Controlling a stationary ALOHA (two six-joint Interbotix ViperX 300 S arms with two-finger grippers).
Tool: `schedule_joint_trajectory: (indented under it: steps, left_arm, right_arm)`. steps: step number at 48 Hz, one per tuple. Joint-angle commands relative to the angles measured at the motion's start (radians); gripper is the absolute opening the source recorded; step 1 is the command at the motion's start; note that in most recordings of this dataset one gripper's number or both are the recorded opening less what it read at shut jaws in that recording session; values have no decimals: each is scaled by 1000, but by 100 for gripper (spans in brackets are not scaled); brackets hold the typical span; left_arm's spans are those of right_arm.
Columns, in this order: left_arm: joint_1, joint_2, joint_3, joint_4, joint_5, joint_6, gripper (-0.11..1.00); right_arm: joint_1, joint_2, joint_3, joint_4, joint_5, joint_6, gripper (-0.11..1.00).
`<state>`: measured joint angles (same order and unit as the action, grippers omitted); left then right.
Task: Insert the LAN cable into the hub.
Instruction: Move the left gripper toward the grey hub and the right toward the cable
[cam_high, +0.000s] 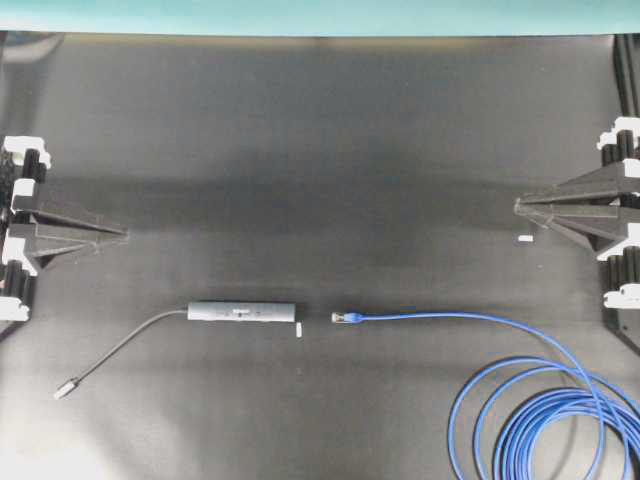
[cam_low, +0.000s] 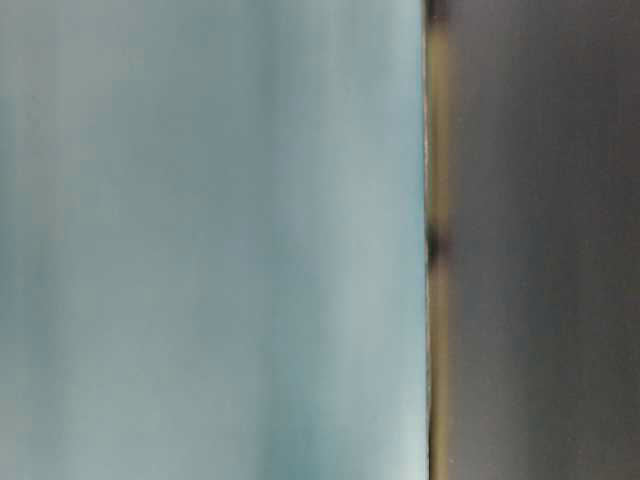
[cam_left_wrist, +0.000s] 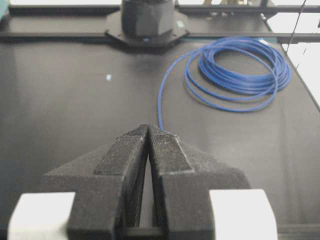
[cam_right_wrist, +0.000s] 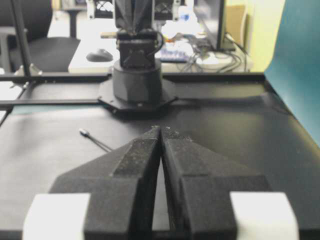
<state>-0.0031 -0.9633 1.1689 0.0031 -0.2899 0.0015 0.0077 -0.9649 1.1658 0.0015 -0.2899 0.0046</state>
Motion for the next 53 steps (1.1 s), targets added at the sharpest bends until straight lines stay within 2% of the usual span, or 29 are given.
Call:
schedule_joint_trajectory:
  steps: [1,5,16,23,28,33,36,38,40,46,50,53]
  left_arm:
    - [-11,41,-26,41,6,-15,6]
    - [-12,78,-44,43,28,-11,0]
    - [-6,153,-81,43,143,-11,0]
    - [-6,190,-86,43,144,-15,2]
    - [-6,225,-81,43,135,-15,18]
    - [-3,285,-54,43,83,-21,50]
    - [-6,330,-31,43,12,-29,68]
    - [-5,360,-15,43,-44,-38,78]
    - [-5,396,0,43,-112,-52,80]
    - [-6,526,48,43,-311,-91,66]
    - [-9,611,69,43,-408,-103,67]
    - [-12,676,77,43,-471,-104,68]
  right_arm:
    - [-9,15,-11,5,-6,8,3]
    - [-9,25,-21,28,46,14,0]
    - [-6,106,-77,32,265,69,0]
    - [-6,195,-104,32,360,80,0]
    - [-6,272,-114,32,388,78,0]
    - [-6,341,-126,31,388,77,0]
    - [-6,379,-135,31,387,77,2]
    - [-6,407,-141,31,387,77,6]
    - [-6,423,-147,31,387,80,12]
    - [-6,456,-163,31,379,81,47]
    - [-6,472,-176,31,377,83,70]
    - [-6,482,-184,32,377,83,82]
